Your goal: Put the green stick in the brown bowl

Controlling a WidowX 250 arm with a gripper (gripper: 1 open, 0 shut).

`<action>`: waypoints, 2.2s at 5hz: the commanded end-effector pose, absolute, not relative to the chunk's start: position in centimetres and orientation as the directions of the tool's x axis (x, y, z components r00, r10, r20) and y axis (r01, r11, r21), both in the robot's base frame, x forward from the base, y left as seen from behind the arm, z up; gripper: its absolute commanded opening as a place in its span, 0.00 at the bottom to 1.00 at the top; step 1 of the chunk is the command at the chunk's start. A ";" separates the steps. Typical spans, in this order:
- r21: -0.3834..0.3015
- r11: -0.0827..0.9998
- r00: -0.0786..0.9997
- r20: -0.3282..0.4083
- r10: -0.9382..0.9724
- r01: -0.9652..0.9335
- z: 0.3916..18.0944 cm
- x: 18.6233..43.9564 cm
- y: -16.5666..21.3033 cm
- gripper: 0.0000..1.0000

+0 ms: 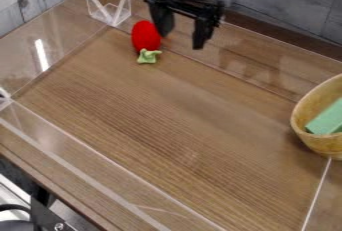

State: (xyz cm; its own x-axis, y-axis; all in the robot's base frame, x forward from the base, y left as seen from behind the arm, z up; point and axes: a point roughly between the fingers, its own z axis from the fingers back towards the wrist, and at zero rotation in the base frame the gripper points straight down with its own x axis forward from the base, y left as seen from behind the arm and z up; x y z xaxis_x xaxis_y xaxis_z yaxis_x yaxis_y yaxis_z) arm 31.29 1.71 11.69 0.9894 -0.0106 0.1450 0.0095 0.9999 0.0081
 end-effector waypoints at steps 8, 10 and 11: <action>0.022 1.000 0.978 0.206 -0.013 0.008 13.6 31.4 1.0 1.00; 0.048 0.998 0.978 0.203 -0.042 0.033 13.9 31.7 3.6 1.00; 0.045 0.997 0.978 0.198 -0.064 0.057 12.9 31.8 3.7 1.00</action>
State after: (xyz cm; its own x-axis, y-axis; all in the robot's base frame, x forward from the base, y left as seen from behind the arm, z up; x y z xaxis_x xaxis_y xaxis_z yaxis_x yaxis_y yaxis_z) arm 31.36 3.34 11.47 0.9860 -0.0678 0.1521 0.0631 0.9974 0.0351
